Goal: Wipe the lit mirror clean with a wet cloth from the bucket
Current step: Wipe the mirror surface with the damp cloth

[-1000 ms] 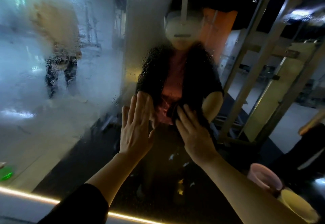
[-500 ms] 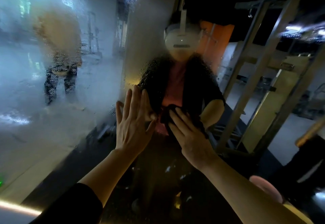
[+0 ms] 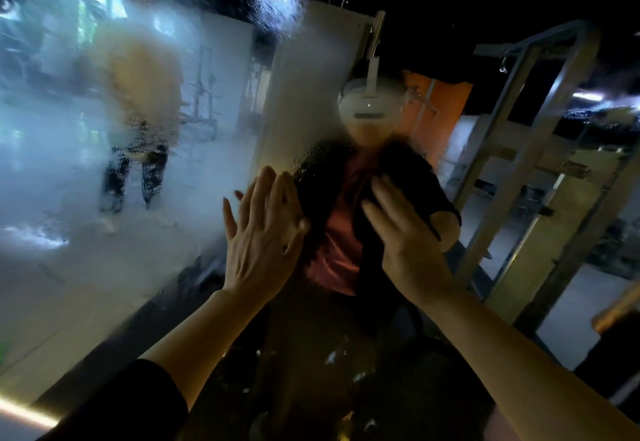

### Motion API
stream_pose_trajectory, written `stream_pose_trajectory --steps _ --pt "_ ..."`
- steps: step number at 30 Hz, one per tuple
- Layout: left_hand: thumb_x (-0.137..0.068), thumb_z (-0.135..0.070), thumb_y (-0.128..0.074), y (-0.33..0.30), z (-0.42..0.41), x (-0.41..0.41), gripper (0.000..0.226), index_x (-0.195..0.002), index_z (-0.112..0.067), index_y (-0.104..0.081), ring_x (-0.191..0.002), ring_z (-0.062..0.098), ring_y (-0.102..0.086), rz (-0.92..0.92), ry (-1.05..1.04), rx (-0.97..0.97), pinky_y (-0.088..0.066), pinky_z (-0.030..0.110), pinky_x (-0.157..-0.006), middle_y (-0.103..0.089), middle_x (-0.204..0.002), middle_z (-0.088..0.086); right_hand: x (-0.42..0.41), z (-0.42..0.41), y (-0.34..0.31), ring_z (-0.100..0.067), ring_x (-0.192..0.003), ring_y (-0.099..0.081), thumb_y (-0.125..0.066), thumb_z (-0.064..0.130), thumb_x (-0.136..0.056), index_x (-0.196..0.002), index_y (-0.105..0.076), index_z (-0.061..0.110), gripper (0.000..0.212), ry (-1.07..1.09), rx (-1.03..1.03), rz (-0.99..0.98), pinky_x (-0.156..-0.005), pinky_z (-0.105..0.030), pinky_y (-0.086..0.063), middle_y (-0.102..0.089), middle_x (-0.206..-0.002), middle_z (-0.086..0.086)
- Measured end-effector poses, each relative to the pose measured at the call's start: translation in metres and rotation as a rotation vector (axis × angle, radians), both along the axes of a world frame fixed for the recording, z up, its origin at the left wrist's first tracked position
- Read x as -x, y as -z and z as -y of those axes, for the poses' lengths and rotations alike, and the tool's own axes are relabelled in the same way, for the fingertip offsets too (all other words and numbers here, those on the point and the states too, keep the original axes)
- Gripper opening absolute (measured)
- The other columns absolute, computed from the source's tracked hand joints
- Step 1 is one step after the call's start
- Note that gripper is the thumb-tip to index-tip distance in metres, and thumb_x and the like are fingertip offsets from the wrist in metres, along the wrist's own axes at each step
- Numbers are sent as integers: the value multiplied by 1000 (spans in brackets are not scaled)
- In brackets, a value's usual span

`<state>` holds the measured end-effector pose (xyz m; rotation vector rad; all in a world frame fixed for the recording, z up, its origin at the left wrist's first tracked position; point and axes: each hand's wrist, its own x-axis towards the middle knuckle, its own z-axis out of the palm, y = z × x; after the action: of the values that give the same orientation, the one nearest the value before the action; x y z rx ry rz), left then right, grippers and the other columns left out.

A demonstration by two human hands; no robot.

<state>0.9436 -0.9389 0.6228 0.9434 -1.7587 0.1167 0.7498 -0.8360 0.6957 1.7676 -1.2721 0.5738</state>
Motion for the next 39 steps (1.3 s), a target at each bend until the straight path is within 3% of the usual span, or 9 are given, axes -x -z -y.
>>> stream_pose_trajectory --steps 6,12,15,19,23,29,32,35,39 --pt "-91 -62 -49 -29 23 -8 93 -157 -21 2 -150 18 12 -5 -38 -12 -3 63 -118 7 -164 5 -5 21 -46 -38 -146 -24 -63 -16 -82 -130 -54 -4 51 119 243 160 -122 -44 -21 -37 -153 -23" --pt "-88 -69 -43 -28 24 -4 96 -157 -21 5 -150 16 16 6 -61 -17 1 63 -117 15 -163 3 -20 20 -25 -35 -143 -33 -28 -1 -92 -128 -59 -4 48 -35 60 7 -123 -32 -18 -44 -148 -22" --pt "-89 -66 -45 -26 23 -6 93 -157 -20 0 -151 18 10 0 -62 11 3 63 -117 12 -163 2 0 15 -51 -38 -144 -29 -37 -5 -92 -134 -52 -4 44 26 280 178 -117 -46 -32 -37 -151 -25" --pt "-89 -68 -42 -27 21 -2 93 -157 -19 -2 -151 21 7 -14 -93 -8 3 64 -116 9 -164 5 -8 28 -60 -40 -146 -23 -66 -10 -81 -132 -52 -1 53 111 290 246 -120 -46 -23 -31 -155 -23" --pt "-91 -66 -41 -37 12 9 89 -156 -25 3 -151 23 5 -91 -57 -40 2 65 -116 3 -165 8 -33 37 -30 -35 -145 -29 -30 -1 -90 -133 -55 -2 50 -37 63 27 -117 -47 -32 -40 -152 -21" --pt "-92 -62 -42 -55 21 3 87 -157 -23 -2 -151 19 10 -50 -53 56 5 60 -118 4 -165 3 21 -2 -61 -39 -145 -27 -18 18 -107 -134 -52 -7 50 77 547 496 -116 -49 -34 -33 -153 -25" --pt "-90 -66 -38 -65 32 -1 89 -158 -21 -3 -151 19 11 -20 -73 60 11 54 -118 7 -164 4 24 4 -80 -39 -147 -22 -26 14 -97 -136 -49 -8 50 108 571 612 -118 -53 -28 -29 -156 -24" --pt "-89 -70 -33 -73 38 -2 90 -157 -24 5 -151 19 12 -7 -79 70 12 52 -118 9 -165 5 -5 22 -90 -36 -148 -19 -37 21 -88 -128 -53 -6 51 129 485 531 -119 -48 -27 -29 -157 -22" --pt "-89 -71 -32 -75 37 -2 90 -157 -25 5 -151 20 10 -16 -77 92 6 57 -118 8 -165 5 -35 53 -71 -37 -147 -24 -61 -13 -80 -130 -55 -4 51 27 300 252 -123 -41 -17 -33 -155 -21"
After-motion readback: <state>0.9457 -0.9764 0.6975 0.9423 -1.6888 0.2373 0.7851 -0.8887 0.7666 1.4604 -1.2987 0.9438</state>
